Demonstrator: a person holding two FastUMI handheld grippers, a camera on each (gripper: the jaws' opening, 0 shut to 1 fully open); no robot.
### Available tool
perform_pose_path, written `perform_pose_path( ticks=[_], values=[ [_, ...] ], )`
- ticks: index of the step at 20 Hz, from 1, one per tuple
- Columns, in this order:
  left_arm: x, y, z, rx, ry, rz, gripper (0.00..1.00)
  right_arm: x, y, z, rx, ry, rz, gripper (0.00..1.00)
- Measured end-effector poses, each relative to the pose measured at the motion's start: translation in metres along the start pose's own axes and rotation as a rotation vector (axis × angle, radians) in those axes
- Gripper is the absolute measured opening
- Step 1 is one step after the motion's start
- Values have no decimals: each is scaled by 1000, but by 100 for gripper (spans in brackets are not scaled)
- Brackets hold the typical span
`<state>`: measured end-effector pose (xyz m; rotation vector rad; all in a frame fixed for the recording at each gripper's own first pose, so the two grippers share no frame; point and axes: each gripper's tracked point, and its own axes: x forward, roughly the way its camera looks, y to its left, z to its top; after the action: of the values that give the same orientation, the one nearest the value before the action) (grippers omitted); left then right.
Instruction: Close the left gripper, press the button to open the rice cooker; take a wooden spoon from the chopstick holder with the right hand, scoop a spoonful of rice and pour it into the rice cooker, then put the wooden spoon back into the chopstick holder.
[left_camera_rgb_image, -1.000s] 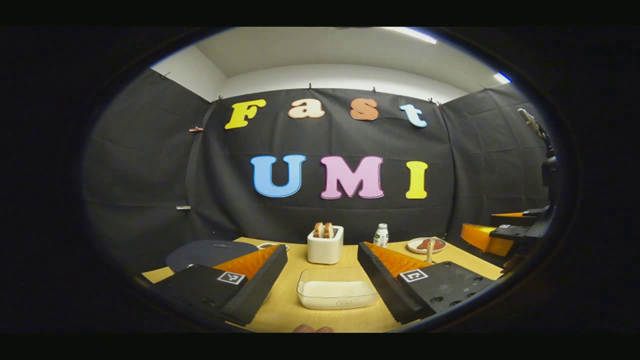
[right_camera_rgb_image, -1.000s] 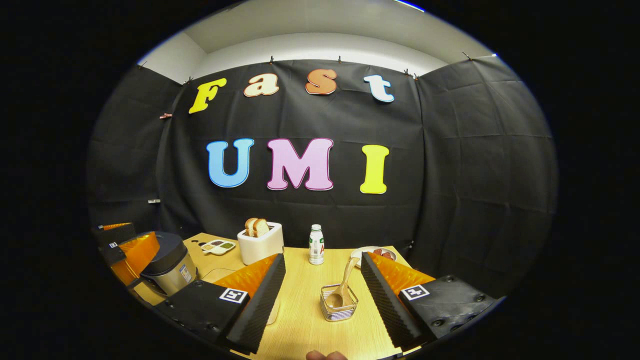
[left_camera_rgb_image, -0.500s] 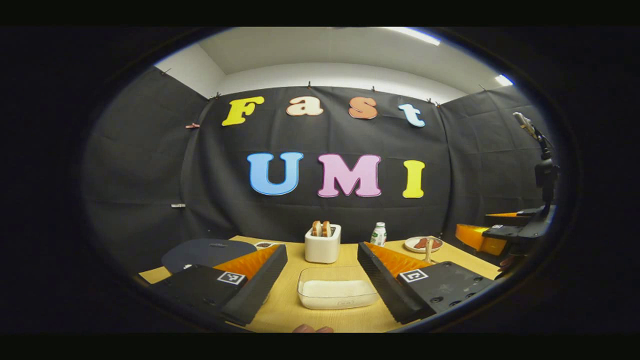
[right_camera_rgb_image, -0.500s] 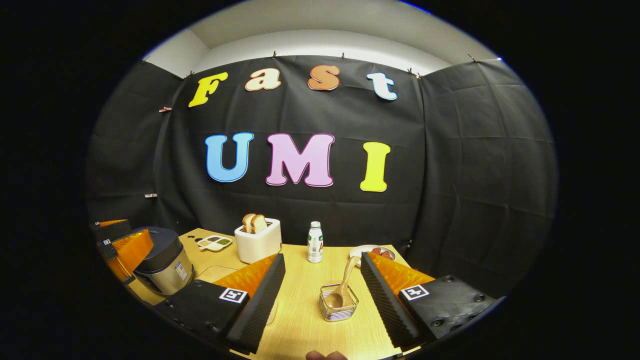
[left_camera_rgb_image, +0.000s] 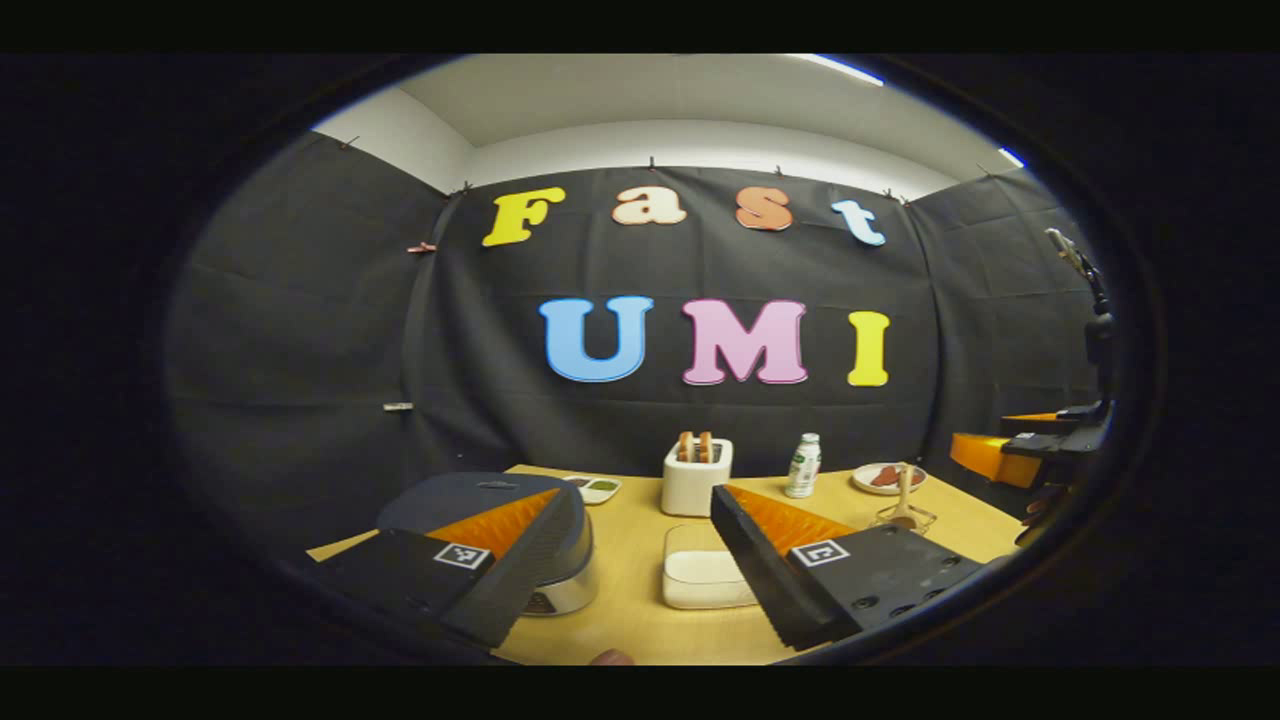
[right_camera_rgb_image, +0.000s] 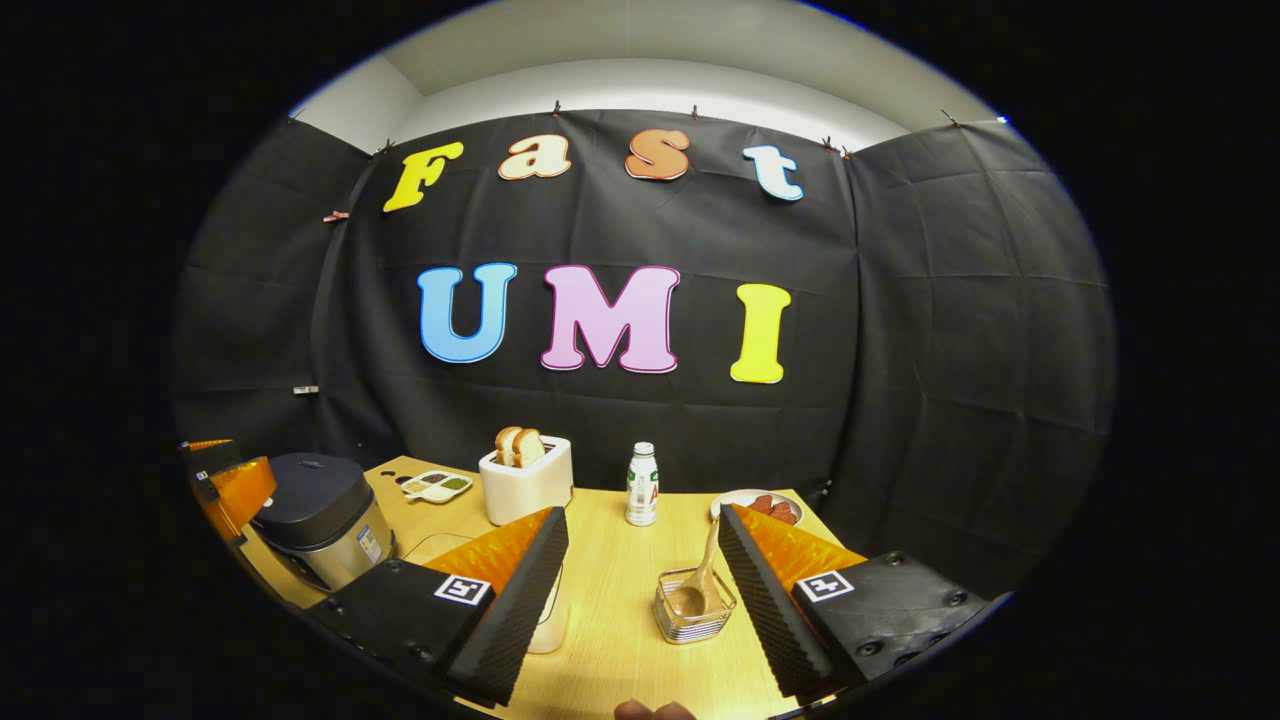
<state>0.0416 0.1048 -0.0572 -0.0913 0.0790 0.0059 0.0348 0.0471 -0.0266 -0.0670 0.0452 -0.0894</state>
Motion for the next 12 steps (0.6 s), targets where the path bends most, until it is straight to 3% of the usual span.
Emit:
perform_pose_path(
  ticks=[3, 4, 5, 6, 8, 9, 10, 12],
  values=[
    [3, 33, -4, 19, 18, 76, 81, -1, 13, -3, -4, 7, 24, 95],
    [6, 44, -5, 30, 25, 100, 64, -2, 15, -3, -9, 5, 28, 95],
    [7, 53, -8, 36, 40, 118, 58, -1, 17, -3, -13, 3, 34, 95],
    [10, 62, -11, 31, 58, 128, 39, -2, 20, -3, -15, 4, 38, 96],
    [16, 79, -19, 14, 106, 141, 16, -2, 24, -4, -20, 4, 46, 95],
    [21, 86, -25, 12, 126, 146, 16, -1, 26, -3, -21, 2, 49, 95],
    [26, 93, -29, 16, 146, 146, 7, -1, 27, -2, -24, -1, 51, 95],
    [34, 105, -38, 31, 180, 144, 7, -1, 31, -3, -29, -3, 57, 95]
  ],
)
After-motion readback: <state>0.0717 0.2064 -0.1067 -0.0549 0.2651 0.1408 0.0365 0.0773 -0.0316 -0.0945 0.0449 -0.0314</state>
